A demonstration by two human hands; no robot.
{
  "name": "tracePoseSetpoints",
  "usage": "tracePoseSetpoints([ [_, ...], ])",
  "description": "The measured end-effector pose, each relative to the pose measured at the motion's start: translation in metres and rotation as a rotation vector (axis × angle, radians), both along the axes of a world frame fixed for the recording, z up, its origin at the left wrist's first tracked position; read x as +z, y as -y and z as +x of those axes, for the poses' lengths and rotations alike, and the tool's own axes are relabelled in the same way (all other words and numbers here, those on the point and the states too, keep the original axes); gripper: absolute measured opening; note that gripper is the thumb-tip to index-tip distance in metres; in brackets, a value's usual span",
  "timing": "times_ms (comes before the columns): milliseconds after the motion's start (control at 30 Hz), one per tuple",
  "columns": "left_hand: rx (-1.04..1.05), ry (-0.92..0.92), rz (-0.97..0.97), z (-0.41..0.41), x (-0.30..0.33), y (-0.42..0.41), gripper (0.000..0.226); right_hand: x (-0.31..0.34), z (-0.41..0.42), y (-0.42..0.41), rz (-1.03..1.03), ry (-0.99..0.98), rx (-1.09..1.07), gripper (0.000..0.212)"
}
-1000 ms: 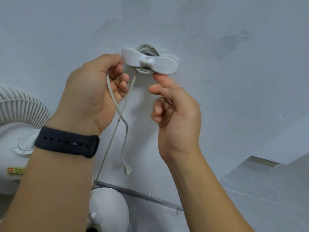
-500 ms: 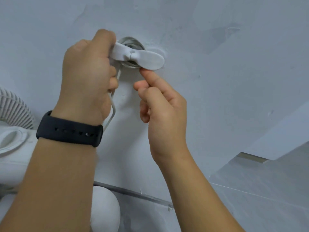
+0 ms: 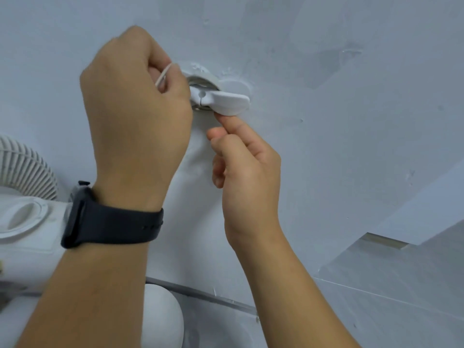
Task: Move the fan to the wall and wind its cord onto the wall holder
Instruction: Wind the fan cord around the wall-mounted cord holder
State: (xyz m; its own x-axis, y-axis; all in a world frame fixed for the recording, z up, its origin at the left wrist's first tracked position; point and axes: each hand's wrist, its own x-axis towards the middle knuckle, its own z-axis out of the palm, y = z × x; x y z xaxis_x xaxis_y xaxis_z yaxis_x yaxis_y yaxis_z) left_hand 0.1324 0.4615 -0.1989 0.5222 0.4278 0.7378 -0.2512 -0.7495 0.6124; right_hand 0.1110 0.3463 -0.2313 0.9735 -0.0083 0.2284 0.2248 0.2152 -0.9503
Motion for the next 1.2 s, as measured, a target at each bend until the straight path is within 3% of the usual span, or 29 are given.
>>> tracePoseSetpoints([
  [300, -0.206, -0.04, -0.065, -0.012, 0.005, 0.012, 0.021, 0.004, 0.002, 0.0, 0.006, 0.023, -0.046, 0.036],
  [433, -0.35, -0.024, -0.212, -0.015, 0.011, 0.018, 0.037, 0.003, 0.001, -0.001, -0.063, 0.066, -0.089, 0.03],
  [500, -0.368, -0.047, -0.21, -0.016, 0.01, 0.027, 0.036, 0.003, 0.002, 0.001, -0.14, 0.13, -0.116, 0.024],
  [633, -0.37, -0.056, -0.198, -0.014, 0.006, 0.032, 0.031, 0.0, 0.005, 0.006, -0.231, 0.186, -0.182, 0.033],
  [767, -0.435, -0.033, -0.245, -0.01, 0.004, 0.026, 0.023, 0.001, 0.007, 0.012, -0.208, 0.222, -0.264, 0.028],
  [1000, -0.304, 0.049, -0.287, -0.007, -0.005, 0.02, 0.013, 0.006, 0.016, 0.027, -0.104, 0.205, -0.504, 0.015],
  [1200, -0.126, 0.091, -0.199, -0.004, -0.008, 0.015, 0.013, 0.0, 0.023, 0.03, -0.146, 0.248, -0.534, 0.012],
])
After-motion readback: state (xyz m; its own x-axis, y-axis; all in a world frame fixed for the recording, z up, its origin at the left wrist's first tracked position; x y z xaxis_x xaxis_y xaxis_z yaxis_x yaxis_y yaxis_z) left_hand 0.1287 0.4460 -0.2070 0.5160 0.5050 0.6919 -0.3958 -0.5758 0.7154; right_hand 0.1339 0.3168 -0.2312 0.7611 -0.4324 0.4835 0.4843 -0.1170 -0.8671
